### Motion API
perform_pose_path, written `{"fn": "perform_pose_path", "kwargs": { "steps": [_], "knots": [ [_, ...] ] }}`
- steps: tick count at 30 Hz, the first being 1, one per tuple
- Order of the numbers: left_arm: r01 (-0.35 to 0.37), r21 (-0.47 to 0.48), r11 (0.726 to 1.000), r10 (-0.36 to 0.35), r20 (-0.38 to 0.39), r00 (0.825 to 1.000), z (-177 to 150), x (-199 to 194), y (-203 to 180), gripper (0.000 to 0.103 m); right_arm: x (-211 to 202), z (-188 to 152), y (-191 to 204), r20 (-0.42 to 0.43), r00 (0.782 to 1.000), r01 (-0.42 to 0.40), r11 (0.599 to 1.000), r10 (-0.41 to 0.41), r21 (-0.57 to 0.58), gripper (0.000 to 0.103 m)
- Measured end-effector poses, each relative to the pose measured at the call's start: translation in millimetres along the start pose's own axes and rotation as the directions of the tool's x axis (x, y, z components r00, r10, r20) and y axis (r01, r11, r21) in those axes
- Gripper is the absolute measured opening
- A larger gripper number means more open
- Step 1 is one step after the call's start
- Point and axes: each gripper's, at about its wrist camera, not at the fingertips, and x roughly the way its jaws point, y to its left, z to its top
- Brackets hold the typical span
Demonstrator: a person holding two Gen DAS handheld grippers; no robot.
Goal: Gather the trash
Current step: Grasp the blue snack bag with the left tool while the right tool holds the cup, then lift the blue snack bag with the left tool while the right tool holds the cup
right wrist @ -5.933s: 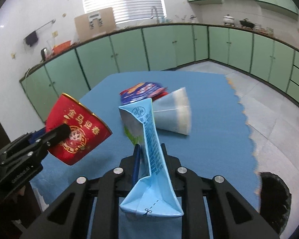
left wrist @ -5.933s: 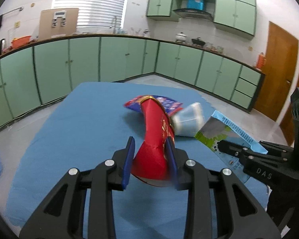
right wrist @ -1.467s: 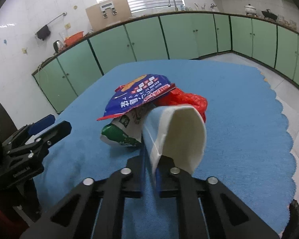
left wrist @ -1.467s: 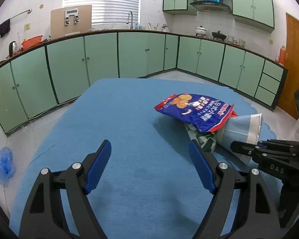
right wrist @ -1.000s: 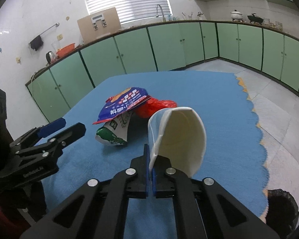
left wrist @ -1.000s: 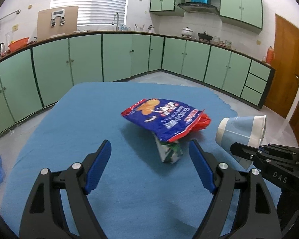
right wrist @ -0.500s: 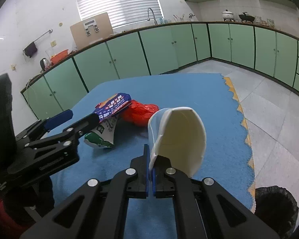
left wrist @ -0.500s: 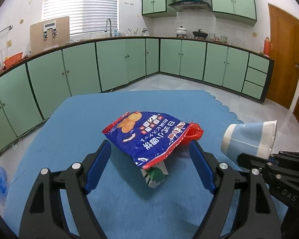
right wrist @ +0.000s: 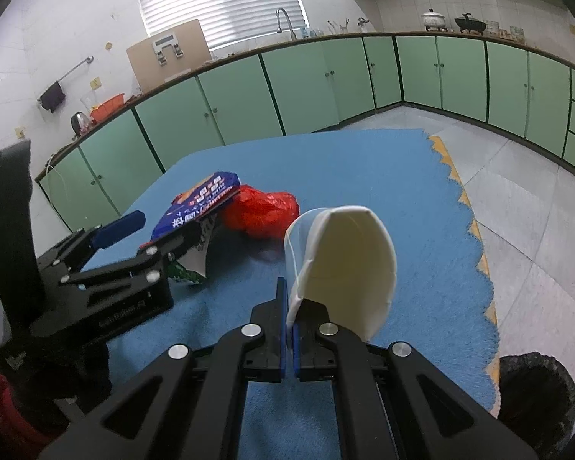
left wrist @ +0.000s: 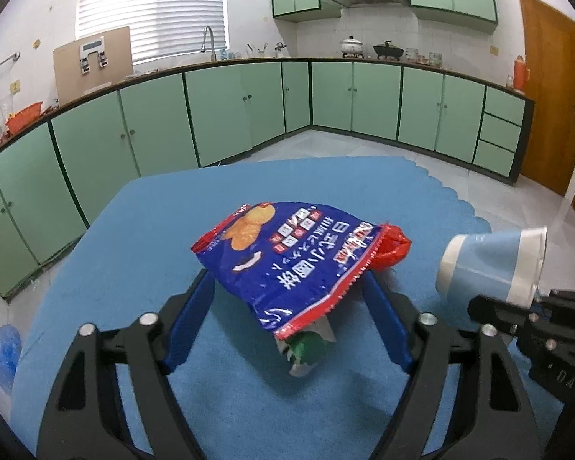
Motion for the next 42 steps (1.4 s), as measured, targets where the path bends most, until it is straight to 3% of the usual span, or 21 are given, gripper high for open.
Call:
{"fn": "perform_pose_path", "kwargs": {
  "steps": [2,6,8,14,29,37,39,40,41,42],
  "knots": [
    [0.01,-0.014,1.0,-0.01,-0.006,1.0,1.1,1.3,4.5,0.054,2.9,-1.1,1.1,-0.009,1.0,0.002,1.0,-0.002,-0.01,0.002],
    [0.022,-0.032,0.999,-0.022,-0.001,1.0,1.8,0.0,11.5,0.034,4.5,-2.3,4.6,-0.016,1.0,-0.001,1.0,0.0,-0.023,0.002],
    [0.027,-0.041,0.999,-0.027,0.007,1.0,1.5,-2.8,15.3,0.016,4.4,-1.8,5.1,-0.017,1.0,-0.001,1.0,0.001,-0.03,0.002],
    [0.021,-0.071,0.997,-0.018,0.035,0.999,-2.7,-15.3,25.3,0.001,4.5,-2.7,12.2,-0.016,1.0,-0.005,0.999,0.004,-0.044,0.002],
    [0.013,-0.127,0.992,-0.003,0.081,0.997,-19.2,-59.1,38.6,0.0,-11.6,-3.8,28.9,0.007,1.0,-0.001,0.997,0.002,-0.078,0.002],
    [0.023,-0.153,0.988,-0.024,-0.006,1.0,-52.3,-67.1,37.9,0.002,-9.8,-15.2,37.9,-0.018,1.0,-0.015,0.996,0.013,-0.086,0.002],
    [0.018,-0.17,0.985,-0.025,-0.04,0.999,-57.3,-62.2,39.1,0.013,-8.5,-15.3,39.9,-0.022,1.0,-0.016,0.996,0.014,-0.088,0.002],
    [0.012,-0.179,0.984,-0.02,-0.041,0.999,-57.9,-61.0,40.0,0.032,-8.5,-15.5,40.2,-0.023,1.0,-0.016,0.996,0.014,-0.089,0.002],
    [0.004,-0.186,0.983,-0.011,-0.037,0.999,-56.8,-59.8,41.9,0.043,-8.7,-15.5,40.4,-0.023,1.0,-0.015,0.996,0.013,-0.09,0.002],
    [-0.003,-0.186,0.983,-0.004,-0.034,0.999,-55.6,-58.2,42.6,0.044,-8.9,-15.3,40.1,-0.023,1.0,-0.014,0.996,0.012,-0.091,0.002]
  ]
}}
